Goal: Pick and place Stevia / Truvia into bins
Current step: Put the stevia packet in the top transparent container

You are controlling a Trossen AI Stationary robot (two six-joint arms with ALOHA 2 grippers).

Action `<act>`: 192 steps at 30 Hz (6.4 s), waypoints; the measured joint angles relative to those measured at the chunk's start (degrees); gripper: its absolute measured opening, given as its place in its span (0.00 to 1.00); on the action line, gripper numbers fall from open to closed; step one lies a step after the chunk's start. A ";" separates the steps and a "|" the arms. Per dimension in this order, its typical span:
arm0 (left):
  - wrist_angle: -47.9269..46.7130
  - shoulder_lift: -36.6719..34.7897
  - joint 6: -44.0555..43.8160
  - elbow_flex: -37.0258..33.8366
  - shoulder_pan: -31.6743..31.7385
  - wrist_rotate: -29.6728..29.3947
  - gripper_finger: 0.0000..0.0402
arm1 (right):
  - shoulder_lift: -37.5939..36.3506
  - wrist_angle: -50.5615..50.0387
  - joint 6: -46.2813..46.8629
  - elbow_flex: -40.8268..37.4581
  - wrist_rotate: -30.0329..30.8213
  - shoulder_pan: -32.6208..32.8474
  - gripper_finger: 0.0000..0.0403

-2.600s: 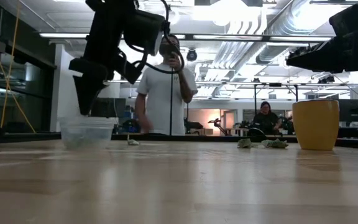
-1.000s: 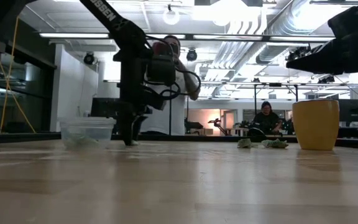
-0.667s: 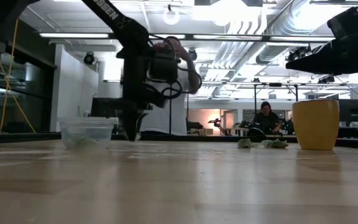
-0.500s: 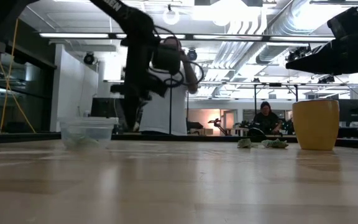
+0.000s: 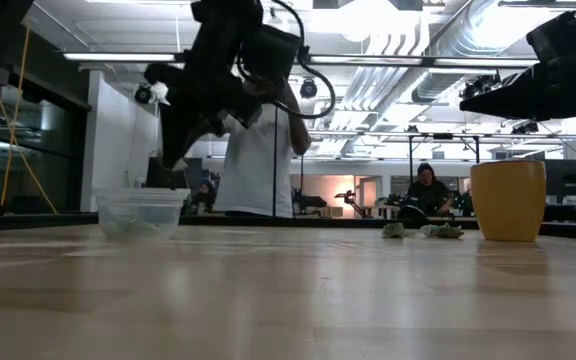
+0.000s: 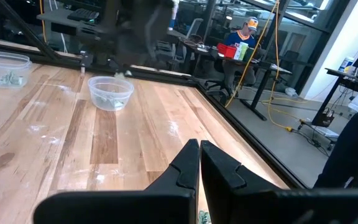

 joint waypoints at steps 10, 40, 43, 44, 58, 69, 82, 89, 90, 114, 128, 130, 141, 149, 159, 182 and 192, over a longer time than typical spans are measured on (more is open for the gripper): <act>0.59 -0.07 -5.80 -0.84 -2.79 -1.44 0.30 | 0.00 0.00 0.04 0.00 -0.02 0.00 0.02; 77.54 -63.37 5.38 -57.66 5.49 1.25 0.44 | 1.33 14.71 0.61 -0.05 2.40 -0.02 0.11; 77.03 -64.76 5.57 -57.90 5.49 -0.58 0.44 | 5.04 15.05 0.88 1.43 5.64 -0.45 0.24; 76.73 -64.92 5.86 -57.90 5.49 -1.08 0.44 | 6.71 14.98 1.40 2.34 5.99 -0.84 0.28; 75.58 -64.87 6.85 -57.92 5.49 -3.16 0.44 | 40.82 8.52 0.02 20.28 -11.21 -13.03 0.51; 70.47 -65.59 5.80 -57.97 5.51 -3.39 0.44 | 63.15 7.61 -0.78 25.01 -15.76 -13.64 0.47; 81.39 -89.69 1.68 -75.88 5.49 -1.97 0.44 | 67.65 2.26 3.67 27.93 -15.86 -13.61 0.47; 80.98 -98.34 -0.26 -79.83 5.49 -1.84 0.44 | 72.07 2.43 4.48 27.96 -10.12 -13.51 0.47; 81.08 -98.88 -0.27 -80.12 5.49 -1.84 0.44 | 72.96 2.43 4.46 27.96 -10.19 -13.51 0.47; 79.29 -100.59 -2.22 -81.83 5.49 -1.86 0.44 | 84.11 8.00 4.49 27.91 -11.81 -13.48 0.37; 76.69 -100.56 -3.24 -81.85 5.49 -1.94 0.44 | 84.08 9.45 4.20 27.91 -12.04 -13.45 0.02; 76.67 -100.56 -3.25 -81.85 5.49 -1.96 0.44 | 84.08 12.55 3.89 27.91 -13.48 -13.20 0.03; 76.73 -100.56 -3.71 -81.85 5.49 -3.07 0.44 | 84.02 43.13 1.49 28.66 -31.78 -11.41 0.01; 76.76 -100.56 -3.88 -81.85 5.49 -3.21 0.44 | 92.03 38.65 -0.44 40.85 -33.66 -9.29 0.00; 76.72 -100.56 -5.20 -81.85 5.49 -3.23 0.44 | 106.21 27.36 -2.49 61.40 -37.98 -9.26 0.00; 75.56 -100.56 -5.22 -81.85 5.49 -3.23 0.44 | 120.28 21.40 -3.19 79.84 -38.64 -9.20 0.05; 74.92 -100.56 -6.38 -81.84 5.49 -3.21 0.44 | 117.41 10.70 -3.41 79.80 -24.65 -10.50 0.36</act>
